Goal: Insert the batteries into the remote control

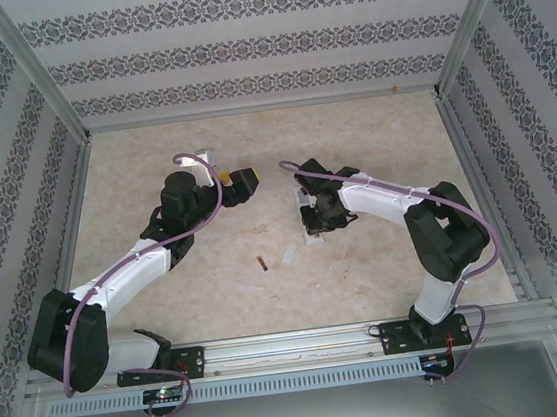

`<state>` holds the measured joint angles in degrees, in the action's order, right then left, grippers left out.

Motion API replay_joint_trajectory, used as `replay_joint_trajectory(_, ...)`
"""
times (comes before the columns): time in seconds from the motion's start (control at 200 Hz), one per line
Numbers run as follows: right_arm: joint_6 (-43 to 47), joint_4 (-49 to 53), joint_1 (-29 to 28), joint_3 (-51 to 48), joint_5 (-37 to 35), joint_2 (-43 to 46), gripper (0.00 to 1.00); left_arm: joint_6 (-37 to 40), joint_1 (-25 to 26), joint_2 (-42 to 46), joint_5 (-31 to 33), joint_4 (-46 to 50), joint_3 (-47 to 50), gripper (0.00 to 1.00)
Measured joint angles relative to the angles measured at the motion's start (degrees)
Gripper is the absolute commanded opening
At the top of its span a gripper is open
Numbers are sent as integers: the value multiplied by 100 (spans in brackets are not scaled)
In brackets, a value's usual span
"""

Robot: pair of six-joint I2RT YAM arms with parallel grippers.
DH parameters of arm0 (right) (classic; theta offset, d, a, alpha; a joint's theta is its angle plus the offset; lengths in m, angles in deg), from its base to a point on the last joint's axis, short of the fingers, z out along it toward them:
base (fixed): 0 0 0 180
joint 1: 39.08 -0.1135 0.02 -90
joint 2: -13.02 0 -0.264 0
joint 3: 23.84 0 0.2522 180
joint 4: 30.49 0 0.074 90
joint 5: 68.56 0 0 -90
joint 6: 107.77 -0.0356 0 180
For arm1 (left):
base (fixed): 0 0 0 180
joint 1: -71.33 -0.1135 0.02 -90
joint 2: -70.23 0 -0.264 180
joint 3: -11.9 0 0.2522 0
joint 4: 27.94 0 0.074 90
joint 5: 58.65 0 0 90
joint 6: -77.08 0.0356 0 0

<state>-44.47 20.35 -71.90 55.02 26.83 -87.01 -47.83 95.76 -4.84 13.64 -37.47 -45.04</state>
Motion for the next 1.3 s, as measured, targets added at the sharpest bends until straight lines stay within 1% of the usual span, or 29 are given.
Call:
replay_joint_trajectory(0.1, 0, -2, -9, 22, -11, -42, 24, 0, 0, 0, 0, 0, 0, 97)
replay_joint_trajectory(0.215, -15, 0, -9, 55, -61, -109, 26, 0, 0, -11, -2, 0, 0, 97)
replay_joint_trajectory(0.355, -9, 44, -9, 72, -129, -118, 21, 0, 0, -33, -2, 2, 0, 97)
replay_joint_trajectory(0.44, -17, 46, -9, 85, -149, -118, 20, 0, 0, -33, -2, 4, 0, 97)
replay_joint_trajectory(0.754, -15, 146, -118, 85, -151, -90, 21, 0, 0, -87, -2, 2, 0, 97)
replay_joint_trajectory(0.969, -15, 173, -120, 79, -170, 142, 20, -2, 0, -103, -4, 2, 0, 97)
replay_joint_trajectory(1.299, 2, 184, -188, 79, -243, -15, 18, -2, 0, -103, -22, 2, 0, 97)
